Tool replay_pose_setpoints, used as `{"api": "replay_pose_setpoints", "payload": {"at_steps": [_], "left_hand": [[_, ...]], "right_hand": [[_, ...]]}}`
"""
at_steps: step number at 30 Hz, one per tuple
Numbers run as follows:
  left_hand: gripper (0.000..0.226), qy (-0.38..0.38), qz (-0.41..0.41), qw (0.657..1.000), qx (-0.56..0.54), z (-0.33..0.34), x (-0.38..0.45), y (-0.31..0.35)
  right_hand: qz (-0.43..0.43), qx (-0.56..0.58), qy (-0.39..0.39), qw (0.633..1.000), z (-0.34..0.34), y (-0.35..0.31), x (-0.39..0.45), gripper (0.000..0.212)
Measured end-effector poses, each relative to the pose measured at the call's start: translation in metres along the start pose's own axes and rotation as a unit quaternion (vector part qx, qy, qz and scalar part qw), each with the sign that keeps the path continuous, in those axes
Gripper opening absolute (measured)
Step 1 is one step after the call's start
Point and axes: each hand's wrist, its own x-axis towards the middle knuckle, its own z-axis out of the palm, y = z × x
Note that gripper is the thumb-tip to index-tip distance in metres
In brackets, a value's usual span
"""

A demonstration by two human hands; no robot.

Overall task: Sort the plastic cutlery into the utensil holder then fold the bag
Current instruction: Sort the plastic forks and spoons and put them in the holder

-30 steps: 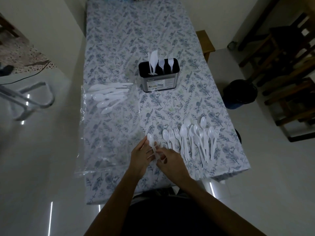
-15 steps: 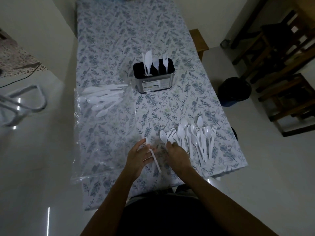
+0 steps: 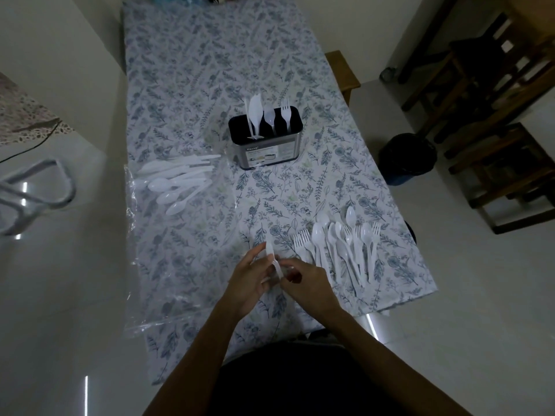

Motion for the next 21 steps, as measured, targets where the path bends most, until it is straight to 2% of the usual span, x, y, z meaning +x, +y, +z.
{"api": "replay_pose_setpoints", "payload": {"at_steps": [5,9,11,12,15,18,21], "left_hand": [[0.048,0.006,0.019,1.000,0.022,-0.001,0.003,-0.001],[0.047,0.029,0.037,0.998,0.040,-0.005,0.004,-0.001],[0.048,0.035,0.041,0.998,0.042,-0.007,0.003,-0.001],[0.047,0.034,0.041,0.998,0.038,-0.007,0.001,-0.001],[0.052,0.011,0.036,0.999,0.026,-0.006,-0.001,-0.001],[0.061,-0.013,0.032,0.999,0.032,-0.003,-0.001,0.000],[0.058,-0.022,0.034,0.998,0.039,0.000,0.001,0.001]], "right_hand": [[-0.066,-0.206,-0.034,0.976,0.010,0.005,0.006,0.045],[-0.098,-0.256,-0.079,0.958,0.011,0.005,0.003,0.039],[-0.040,-0.237,-0.055,0.969,0.000,0.010,0.005,0.033],[0.003,-0.233,-0.012,0.972,-0.008,0.016,0.007,0.032],[0.111,-0.259,0.075,0.957,-0.030,0.029,0.016,0.041],[0.136,-0.281,0.066,0.948,-0.036,0.031,0.023,0.050],[0.161,-0.280,0.046,0.945,-0.037,0.034,0.030,0.031]]}}
